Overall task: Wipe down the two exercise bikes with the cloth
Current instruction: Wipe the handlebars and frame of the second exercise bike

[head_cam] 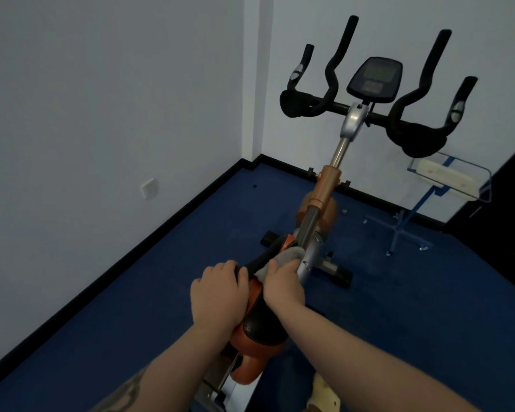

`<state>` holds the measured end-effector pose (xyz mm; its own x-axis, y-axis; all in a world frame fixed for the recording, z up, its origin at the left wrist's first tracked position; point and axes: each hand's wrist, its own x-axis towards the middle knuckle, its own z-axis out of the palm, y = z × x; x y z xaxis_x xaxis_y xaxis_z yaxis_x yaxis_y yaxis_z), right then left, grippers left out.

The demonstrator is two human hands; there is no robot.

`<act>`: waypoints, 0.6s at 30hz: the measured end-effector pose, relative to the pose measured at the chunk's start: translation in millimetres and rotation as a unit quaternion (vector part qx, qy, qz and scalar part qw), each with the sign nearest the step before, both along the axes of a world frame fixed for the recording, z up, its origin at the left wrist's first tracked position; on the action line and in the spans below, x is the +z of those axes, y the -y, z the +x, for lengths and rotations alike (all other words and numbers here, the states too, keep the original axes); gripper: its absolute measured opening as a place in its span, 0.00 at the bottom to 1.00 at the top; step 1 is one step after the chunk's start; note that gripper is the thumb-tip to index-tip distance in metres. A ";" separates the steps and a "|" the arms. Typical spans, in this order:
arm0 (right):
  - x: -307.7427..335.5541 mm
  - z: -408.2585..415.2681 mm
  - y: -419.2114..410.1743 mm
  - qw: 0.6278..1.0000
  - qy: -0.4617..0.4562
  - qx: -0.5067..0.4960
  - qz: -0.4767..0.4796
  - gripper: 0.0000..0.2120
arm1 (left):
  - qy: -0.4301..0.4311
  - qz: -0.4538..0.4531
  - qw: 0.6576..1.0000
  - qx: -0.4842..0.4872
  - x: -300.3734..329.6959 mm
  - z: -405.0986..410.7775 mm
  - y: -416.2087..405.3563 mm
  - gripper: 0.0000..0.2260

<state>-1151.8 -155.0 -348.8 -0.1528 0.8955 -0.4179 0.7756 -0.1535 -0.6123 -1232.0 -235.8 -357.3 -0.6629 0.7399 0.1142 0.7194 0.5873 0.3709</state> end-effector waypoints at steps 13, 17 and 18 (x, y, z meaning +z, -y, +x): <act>2.3 16.3 26.4 0.991 0.012 0.102 0.087 0.34 | 0.000 0.006 1.000 -0.001 -2.8 0.3 1.6 0.14; -5.0 39.0 56.3 0.979 -0.022 0.160 0.123 0.33 | -0.002 0.011 1.000 0.005 -3.6 0.2 1.7 0.13; -5.7 41.3 56.8 0.979 -0.023 0.163 0.120 0.33 | 0.000 0.013 1.000 0.006 -3.4 0.2 0.7 0.13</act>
